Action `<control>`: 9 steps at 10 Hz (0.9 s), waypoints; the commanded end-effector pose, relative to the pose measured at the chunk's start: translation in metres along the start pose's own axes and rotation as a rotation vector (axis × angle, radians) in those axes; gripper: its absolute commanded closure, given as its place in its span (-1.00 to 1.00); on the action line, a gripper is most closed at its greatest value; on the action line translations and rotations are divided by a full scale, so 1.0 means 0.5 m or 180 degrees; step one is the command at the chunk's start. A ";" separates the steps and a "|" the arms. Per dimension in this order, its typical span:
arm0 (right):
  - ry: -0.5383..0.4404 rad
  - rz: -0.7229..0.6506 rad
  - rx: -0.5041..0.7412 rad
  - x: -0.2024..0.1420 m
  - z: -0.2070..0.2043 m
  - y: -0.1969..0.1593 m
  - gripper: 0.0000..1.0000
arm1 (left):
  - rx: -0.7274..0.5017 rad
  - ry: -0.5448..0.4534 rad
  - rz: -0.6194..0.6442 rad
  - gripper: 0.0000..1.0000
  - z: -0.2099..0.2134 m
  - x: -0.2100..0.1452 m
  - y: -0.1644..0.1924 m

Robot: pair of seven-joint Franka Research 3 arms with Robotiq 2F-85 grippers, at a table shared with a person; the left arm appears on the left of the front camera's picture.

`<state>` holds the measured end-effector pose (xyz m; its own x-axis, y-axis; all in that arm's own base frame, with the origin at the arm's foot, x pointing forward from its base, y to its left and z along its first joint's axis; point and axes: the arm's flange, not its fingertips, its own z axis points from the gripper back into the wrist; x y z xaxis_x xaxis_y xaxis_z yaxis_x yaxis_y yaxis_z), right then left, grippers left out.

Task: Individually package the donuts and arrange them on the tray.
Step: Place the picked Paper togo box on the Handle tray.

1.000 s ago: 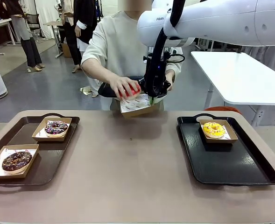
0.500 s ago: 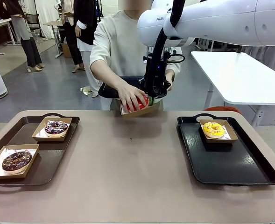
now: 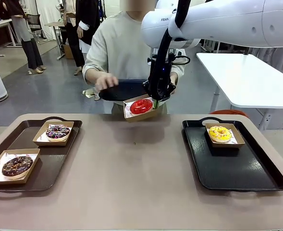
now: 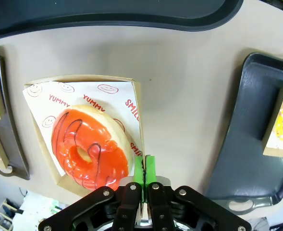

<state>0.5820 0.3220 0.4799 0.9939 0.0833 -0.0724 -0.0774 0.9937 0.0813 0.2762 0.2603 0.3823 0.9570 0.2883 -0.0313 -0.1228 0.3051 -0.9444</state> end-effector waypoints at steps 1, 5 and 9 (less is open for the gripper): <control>-0.0009 0.0002 0.0012 0.001 -0.003 -0.003 1.00 | -0.0006 -0.0018 0.0001 -1.00 0.004 -0.002 0.001; -0.0009 0.0002 0.0012 0.001 -0.003 -0.003 1.00 | -0.0006 -0.0018 0.0001 -1.00 0.004 -0.002 0.001; 0.0039 0.0012 0.0160 -0.039 0.028 -0.065 0.97 | -0.0006 -0.0018 0.0001 -1.00 0.004 -0.002 0.001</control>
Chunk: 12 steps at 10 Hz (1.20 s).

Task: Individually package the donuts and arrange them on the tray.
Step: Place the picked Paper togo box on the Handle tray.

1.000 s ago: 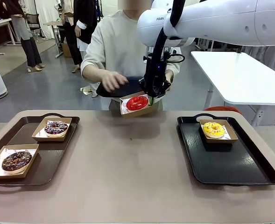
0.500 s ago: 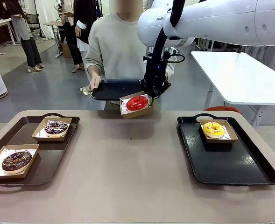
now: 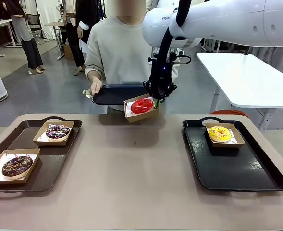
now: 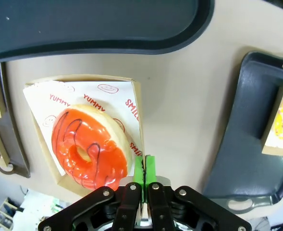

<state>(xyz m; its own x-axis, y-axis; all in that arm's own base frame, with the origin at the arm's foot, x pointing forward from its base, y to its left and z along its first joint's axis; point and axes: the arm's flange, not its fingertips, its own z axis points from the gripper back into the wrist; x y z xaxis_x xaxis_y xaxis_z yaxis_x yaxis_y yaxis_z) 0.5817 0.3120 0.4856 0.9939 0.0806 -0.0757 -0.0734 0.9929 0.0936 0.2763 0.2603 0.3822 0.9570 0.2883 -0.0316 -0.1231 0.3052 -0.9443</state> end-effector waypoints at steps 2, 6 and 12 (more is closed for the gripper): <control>-0.0049 -0.0224 0.0250 -0.131 0.068 -0.139 0.97 | -0.0007 -0.0018 0.0001 -1.00 0.004 -0.002 0.001; 0.0003 -0.0735 0.0203 -0.316 0.061 -0.319 0.97 | -0.0007 -0.0018 0.0001 -1.00 0.004 -0.002 0.001; 0.0088 -0.0818 -0.0118 -0.347 -0.041 -0.495 0.97 | -0.0007 -0.0018 0.0001 -1.00 0.004 -0.002 0.001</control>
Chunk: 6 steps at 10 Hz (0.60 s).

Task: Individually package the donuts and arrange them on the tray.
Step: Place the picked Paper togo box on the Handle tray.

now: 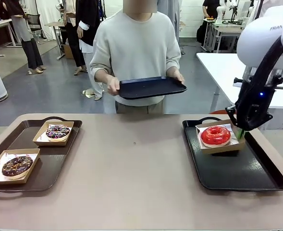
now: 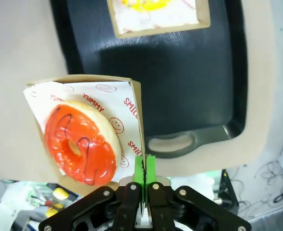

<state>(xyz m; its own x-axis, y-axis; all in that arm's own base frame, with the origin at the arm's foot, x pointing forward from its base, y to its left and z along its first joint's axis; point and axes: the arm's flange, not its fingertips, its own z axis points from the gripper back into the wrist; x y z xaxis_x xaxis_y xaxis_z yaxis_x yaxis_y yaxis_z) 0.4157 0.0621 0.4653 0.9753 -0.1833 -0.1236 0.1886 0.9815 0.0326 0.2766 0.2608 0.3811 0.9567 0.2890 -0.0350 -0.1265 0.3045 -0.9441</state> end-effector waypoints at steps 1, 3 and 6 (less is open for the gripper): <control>0.0000 0.0034 -0.0012 0.045 -0.028 -0.021 0.97 | -0.0008 -0.0020 -0.0010 -1.00 0.004 -0.003 -0.001; 0.0096 0.0143 -0.0013 0.076 -0.029 -0.020 0.97 | -0.0008 -0.0020 -0.0010 -1.00 0.004 -0.003 -0.001; 0.0043 -0.0011 0.0000 0.039 -0.038 -0.026 0.97 | -0.0008 -0.0020 -0.0010 -1.00 0.004 -0.003 -0.001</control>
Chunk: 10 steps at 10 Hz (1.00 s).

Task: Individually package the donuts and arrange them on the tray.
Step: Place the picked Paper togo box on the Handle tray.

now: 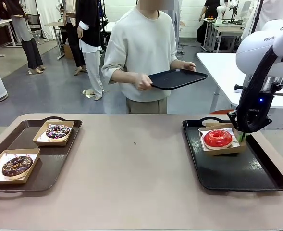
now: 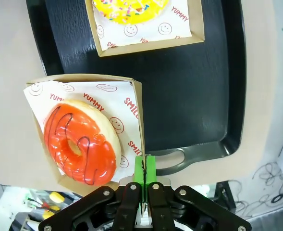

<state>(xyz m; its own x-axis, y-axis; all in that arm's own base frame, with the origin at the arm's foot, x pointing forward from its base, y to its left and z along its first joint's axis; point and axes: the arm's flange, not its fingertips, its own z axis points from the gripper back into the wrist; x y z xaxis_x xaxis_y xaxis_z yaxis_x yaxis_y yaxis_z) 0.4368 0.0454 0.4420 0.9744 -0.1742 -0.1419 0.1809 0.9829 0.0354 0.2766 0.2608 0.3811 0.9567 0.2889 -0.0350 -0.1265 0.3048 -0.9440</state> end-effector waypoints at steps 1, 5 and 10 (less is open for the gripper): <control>-0.0017 -0.0037 -0.0006 -0.014 0.002 0.000 0.97 | -0.0009 -0.0020 -0.0010 -1.00 0.004 -0.003 -0.001; -0.0020 0.0001 0.0003 -0.005 0.006 -0.001 0.97 | -0.0009 -0.0020 -0.0010 -1.00 0.004 -0.003 -0.001; -0.0377 0.0406 -0.0088 -0.064 -0.079 -0.015 0.97 | -0.0009 -0.0020 -0.0010 -1.00 0.004 -0.003 -0.001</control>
<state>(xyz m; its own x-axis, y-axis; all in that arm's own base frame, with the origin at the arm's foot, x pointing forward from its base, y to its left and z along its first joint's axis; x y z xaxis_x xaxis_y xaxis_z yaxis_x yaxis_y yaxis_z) 0.4062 0.0476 0.4195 0.9942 -0.0844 -0.0663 0.0858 0.9961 0.0181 0.2768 0.2607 0.3812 0.9568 0.2885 -0.0350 -0.1265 0.3050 -0.9439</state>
